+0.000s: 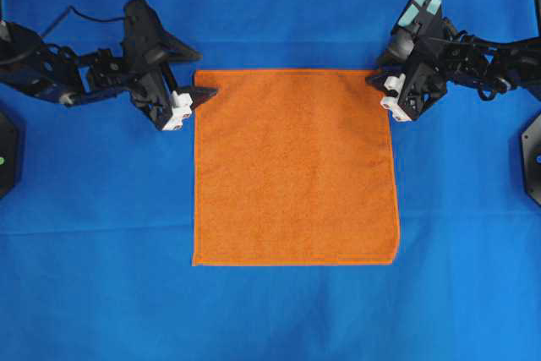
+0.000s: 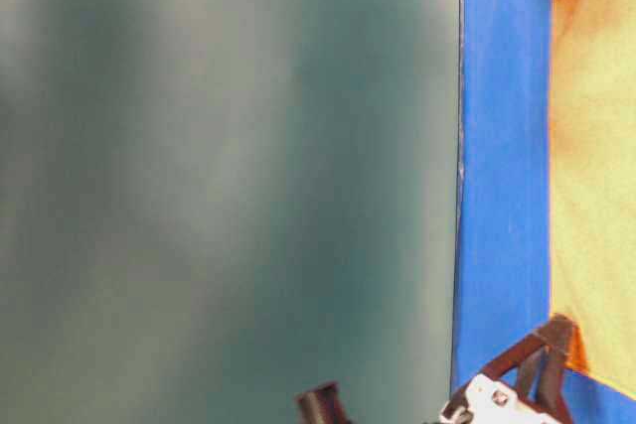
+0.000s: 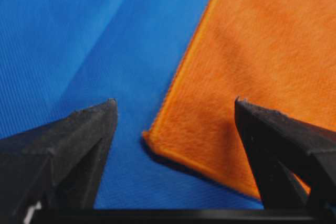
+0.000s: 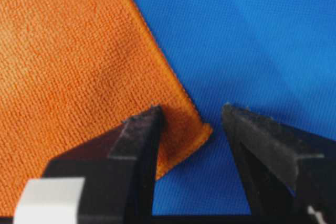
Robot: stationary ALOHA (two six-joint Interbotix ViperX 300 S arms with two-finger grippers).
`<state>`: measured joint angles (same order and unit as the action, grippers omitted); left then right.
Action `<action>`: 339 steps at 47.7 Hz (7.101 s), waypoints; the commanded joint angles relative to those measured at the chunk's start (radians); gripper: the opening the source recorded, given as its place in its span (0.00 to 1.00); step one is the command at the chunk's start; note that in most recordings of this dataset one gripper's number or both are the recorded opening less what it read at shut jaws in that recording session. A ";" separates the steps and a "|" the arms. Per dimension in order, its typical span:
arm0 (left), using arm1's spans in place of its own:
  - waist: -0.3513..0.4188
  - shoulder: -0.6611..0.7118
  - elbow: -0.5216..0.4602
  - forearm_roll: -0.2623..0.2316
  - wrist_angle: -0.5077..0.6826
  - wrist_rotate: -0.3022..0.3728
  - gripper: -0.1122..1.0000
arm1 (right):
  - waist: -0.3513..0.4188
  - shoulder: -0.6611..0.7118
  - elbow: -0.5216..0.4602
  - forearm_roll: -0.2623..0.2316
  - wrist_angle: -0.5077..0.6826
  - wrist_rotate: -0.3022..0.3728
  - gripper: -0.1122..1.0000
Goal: Fold the orange towel.
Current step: 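Move both grippers to the towel's far corners and grasp them, then pull the far corners toward the near edge, folding the towel in half, then release the corners and lift both grippers away, then grasp the left and right ends of the folded towel, then lift the towel and swing the left end toward the right gripper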
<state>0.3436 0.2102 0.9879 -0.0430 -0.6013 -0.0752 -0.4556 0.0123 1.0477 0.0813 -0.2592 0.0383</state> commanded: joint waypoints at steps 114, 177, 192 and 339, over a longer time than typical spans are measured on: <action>-0.592 -0.238 -0.083 0.009 0.391 -0.109 0.11 | 0.696 -0.281 -0.006 0.026 0.339 0.436 0.12; -0.535 -0.302 -0.109 0.011 0.466 -0.077 0.72 | 0.655 -0.288 -0.066 -0.106 0.497 0.529 0.59; -0.334 -0.262 -0.097 0.012 0.503 -0.005 0.72 | 0.482 -0.296 -0.055 -0.241 0.554 0.529 0.59; -0.500 -0.268 -0.479 0.021 0.672 0.092 0.12 | 0.129 -0.377 -0.285 -0.586 0.629 0.528 0.14</action>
<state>-0.1457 -0.0798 0.5783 -0.0245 0.0813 -0.0077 -0.3037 -0.3866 0.8176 -0.4847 0.3896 0.5660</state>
